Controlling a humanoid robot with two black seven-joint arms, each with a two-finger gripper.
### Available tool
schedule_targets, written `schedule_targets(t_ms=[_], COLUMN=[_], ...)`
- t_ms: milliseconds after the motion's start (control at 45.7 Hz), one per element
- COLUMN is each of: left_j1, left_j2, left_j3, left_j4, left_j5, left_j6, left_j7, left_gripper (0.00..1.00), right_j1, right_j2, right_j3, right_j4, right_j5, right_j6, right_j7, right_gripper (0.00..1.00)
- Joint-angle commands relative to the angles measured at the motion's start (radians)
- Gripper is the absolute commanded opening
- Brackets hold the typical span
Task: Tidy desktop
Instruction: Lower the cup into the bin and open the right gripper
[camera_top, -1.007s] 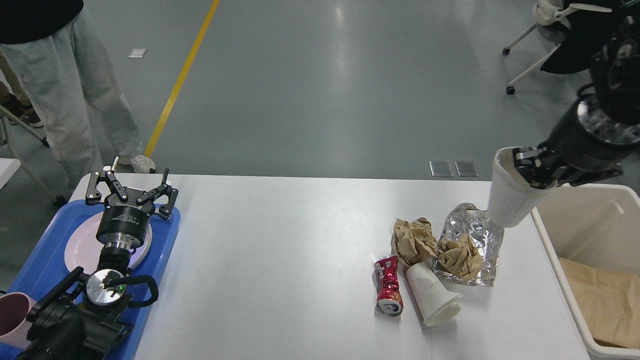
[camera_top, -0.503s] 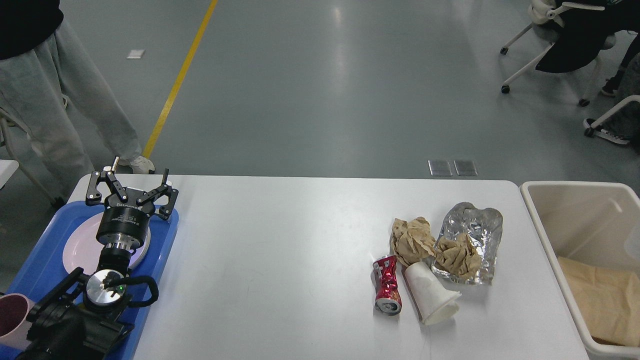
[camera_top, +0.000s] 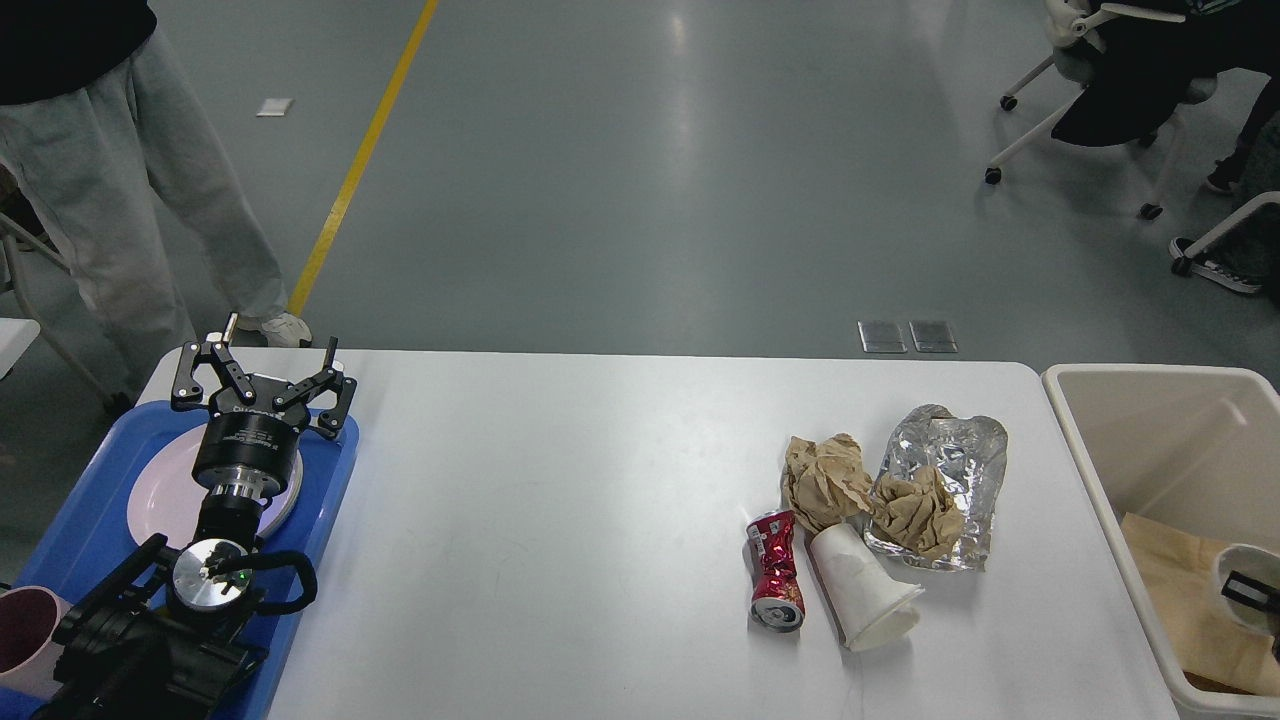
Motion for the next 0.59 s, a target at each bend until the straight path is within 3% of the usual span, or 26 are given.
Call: schedule_targets(t_ms=[0, 394, 416, 482, 525, 547, 569], left_j1=[-0.001, -0.001, -0.001, -0.001, -0.001, -0.001, -0.001], left_j2=[0.001, 0.000, 0.000, 0.000, 0.000, 0.000, 0.000], left_j3=[0.000, 0.000, 0.000, 0.000, 0.000, 0.000, 0.000], left_j4=[0.000, 0.000, 0.000, 0.000, 0.000, 0.000, 0.000], left_j5=[0.000, 0.000, 0.000, 0.000, 0.000, 0.000, 0.000], left_j6=[0.000, 0.000, 0.000, 0.000, 0.000, 0.000, 0.000], left_j7=[0.000, 0.000, 0.000, 0.000, 0.000, 0.000, 0.000], left_gripper=[0.96, 0.96, 0.96, 0.96, 0.96, 0.96, 0.96], right_j1=[-0.044, -0.079, -0.079, -0.077, -0.079, -0.079, -0.077], right_j2=[0.029, 0.069, 0.069, 0.064, 0.064, 0.066, 0.067], right_j3=[0.033, 0.036, 0.038, 0.039, 0.042, 0.042, 0.041], right_j4=[-0.027, -0.025, -0.025, -0.027, -0.027, -0.027, -0.024], right_j5=[0.000, 0.000, 0.000, 0.001, 0.001, 0.000, 0.000], right_j6=[-0.041, -0.075, -0.078, -0.092, -0.118, -0.133, -0.138], right_j7=[-0.009, -0.018, -0.018, -0.013, -0.012, -0.012, -0.012], right_gripper=[0.00, 0.00, 0.08, 0.63, 0.93, 1.00, 1.00])
